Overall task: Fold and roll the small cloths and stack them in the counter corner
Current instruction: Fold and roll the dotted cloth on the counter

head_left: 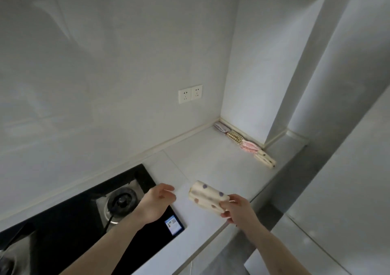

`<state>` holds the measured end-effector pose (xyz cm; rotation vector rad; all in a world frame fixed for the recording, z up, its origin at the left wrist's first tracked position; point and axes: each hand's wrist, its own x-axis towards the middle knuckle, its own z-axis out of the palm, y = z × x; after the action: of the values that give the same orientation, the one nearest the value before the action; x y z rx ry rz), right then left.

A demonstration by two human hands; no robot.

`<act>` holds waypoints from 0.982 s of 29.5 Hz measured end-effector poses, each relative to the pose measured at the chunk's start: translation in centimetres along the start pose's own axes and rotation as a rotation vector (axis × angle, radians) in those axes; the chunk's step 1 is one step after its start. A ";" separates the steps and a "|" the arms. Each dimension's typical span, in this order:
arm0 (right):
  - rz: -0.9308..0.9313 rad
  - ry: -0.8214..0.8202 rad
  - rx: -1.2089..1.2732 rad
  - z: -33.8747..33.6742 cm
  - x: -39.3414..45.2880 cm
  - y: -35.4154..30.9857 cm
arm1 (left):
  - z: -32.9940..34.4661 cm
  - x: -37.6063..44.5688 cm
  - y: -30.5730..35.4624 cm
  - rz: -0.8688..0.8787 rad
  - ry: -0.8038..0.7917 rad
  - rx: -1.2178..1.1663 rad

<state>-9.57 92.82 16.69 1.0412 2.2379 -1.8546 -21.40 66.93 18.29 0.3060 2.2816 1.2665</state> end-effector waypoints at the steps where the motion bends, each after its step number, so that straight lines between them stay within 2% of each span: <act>1: 0.010 0.020 0.003 -0.8 1.3 -0.4 | 0.2 1.6 0.6 -0.009 -0.003 0.002; 5: 0.012 0.100 0.044 -3.4 6.9 -1.3 | 0.8 8.3 2.3 -0.034 -0.027 -0.002; 8: 0.090 0.157 0.091 -4.6 10.6 -1.4 | 1.5 11.5 3.9 -0.028 -0.025 0.095; 12: 0.155 0.165 0.150 -5.9 16.1 -1.9 | 1.3 15.0 5.1 -0.016 -0.038 0.207; 17: 0.274 0.166 0.240 -6.7 24.4 -3.5 | 0.7 18.7 5.5 -0.041 0.027 0.257; 24: 0.313 0.144 0.130 -6.2 35.2 -5.9 | 0.6 22.7 6.1 -0.137 0.041 0.271; 29: 0.287 0.107 0.053 -6.2 42.4 -6.4 | 1.6 25.9 7.7 -0.195 0.140 0.247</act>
<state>-43.37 117.34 5.04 1.4164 1.9719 -1.7821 -42.76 83.30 15.72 0.0780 2.5215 0.9363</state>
